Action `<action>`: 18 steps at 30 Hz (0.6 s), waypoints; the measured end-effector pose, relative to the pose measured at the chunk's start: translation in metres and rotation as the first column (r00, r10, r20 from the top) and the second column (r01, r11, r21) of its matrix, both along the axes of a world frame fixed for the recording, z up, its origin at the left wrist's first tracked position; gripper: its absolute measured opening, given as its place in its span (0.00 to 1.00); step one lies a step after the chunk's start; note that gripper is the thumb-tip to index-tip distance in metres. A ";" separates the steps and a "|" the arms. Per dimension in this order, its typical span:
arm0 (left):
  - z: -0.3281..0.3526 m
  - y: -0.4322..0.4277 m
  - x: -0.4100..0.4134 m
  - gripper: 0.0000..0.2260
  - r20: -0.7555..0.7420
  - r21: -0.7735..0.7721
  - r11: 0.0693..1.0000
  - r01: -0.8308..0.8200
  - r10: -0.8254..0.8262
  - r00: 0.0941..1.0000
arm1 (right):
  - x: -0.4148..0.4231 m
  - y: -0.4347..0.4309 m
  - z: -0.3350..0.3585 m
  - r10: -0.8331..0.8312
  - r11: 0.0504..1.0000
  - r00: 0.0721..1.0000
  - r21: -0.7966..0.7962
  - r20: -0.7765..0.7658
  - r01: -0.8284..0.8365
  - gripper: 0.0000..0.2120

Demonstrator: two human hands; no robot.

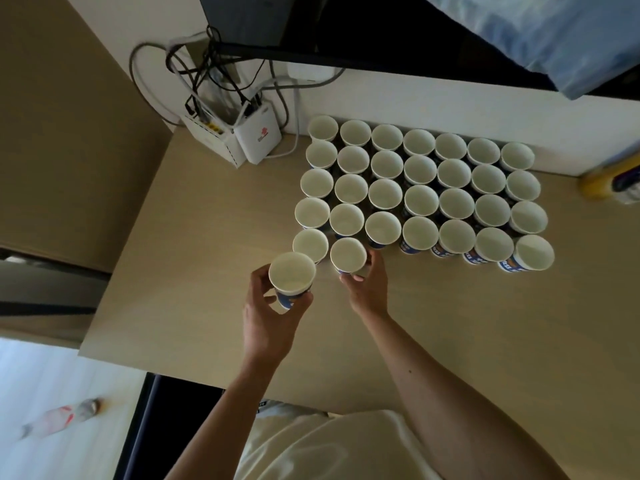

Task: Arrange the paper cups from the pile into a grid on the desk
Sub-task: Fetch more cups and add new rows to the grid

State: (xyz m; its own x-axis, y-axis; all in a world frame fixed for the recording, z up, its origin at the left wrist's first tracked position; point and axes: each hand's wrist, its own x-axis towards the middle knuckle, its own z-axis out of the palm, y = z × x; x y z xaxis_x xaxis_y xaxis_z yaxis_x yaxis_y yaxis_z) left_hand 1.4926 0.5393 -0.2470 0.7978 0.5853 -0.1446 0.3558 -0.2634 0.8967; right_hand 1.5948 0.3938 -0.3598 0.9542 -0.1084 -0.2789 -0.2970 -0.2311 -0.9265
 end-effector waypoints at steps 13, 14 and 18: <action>-0.001 -0.014 0.002 0.26 0.014 -0.089 0.994 0.063 -0.062 0.998 | -0.023 -0.022 0.011 -0.073 0.997 0.997 -0.040 -0.028 0.072 0.30; -0.001 -0.018 0.004 0.26 0.020 -0.100 0.992 0.081 -0.079 0.997 | -0.027 -0.029 0.019 -0.057 0.998 0.998 -0.040 -0.020 0.056 0.30; -0.003 -0.036 0.017 0.27 0.018 -0.170 0.963 0.211 -0.211 0.977 | -0.040 -0.062 0.056 0.295 0.954 0.955 -0.062 0.031 -0.293 0.28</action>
